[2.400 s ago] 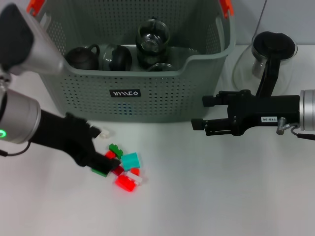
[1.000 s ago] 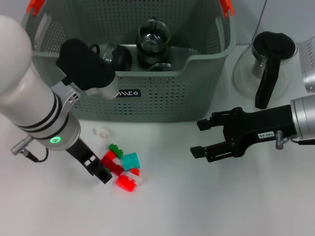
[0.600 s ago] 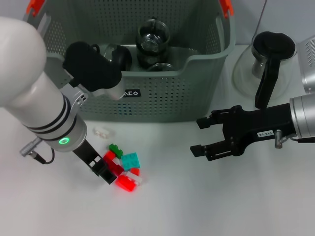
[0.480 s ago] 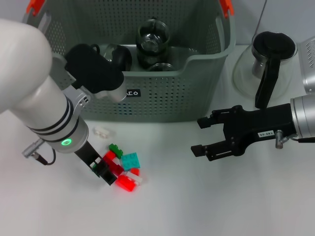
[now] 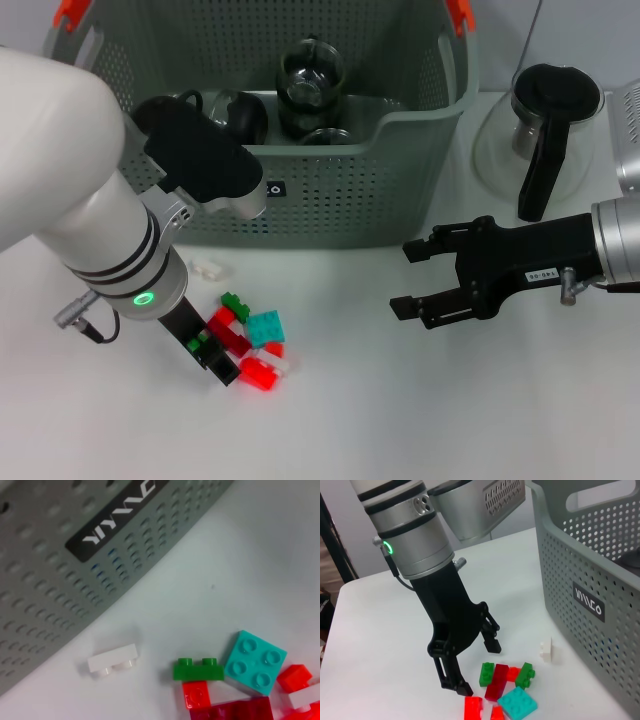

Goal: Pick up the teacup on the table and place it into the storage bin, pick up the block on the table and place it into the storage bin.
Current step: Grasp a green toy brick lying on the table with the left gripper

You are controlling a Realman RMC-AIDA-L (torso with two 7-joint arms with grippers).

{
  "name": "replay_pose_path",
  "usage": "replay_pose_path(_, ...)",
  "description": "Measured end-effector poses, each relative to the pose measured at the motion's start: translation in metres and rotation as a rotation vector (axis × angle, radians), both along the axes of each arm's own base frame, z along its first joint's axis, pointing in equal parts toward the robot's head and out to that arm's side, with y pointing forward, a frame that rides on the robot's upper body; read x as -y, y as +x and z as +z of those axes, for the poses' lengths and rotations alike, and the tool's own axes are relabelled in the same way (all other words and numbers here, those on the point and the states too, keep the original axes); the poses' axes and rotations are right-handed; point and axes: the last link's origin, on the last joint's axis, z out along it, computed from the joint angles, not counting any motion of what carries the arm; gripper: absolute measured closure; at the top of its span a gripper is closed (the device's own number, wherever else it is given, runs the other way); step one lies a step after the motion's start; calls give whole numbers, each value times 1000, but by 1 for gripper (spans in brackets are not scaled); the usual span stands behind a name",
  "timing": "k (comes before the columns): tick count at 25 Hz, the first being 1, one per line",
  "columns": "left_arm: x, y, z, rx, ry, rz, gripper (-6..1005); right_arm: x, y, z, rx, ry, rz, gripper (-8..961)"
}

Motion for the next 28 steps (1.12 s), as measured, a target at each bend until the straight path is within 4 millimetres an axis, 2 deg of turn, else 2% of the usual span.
replay_pose_path(28,-7,-3,-3,-5,9,-14,81,-1,-1,2,-12,13,-3,101)
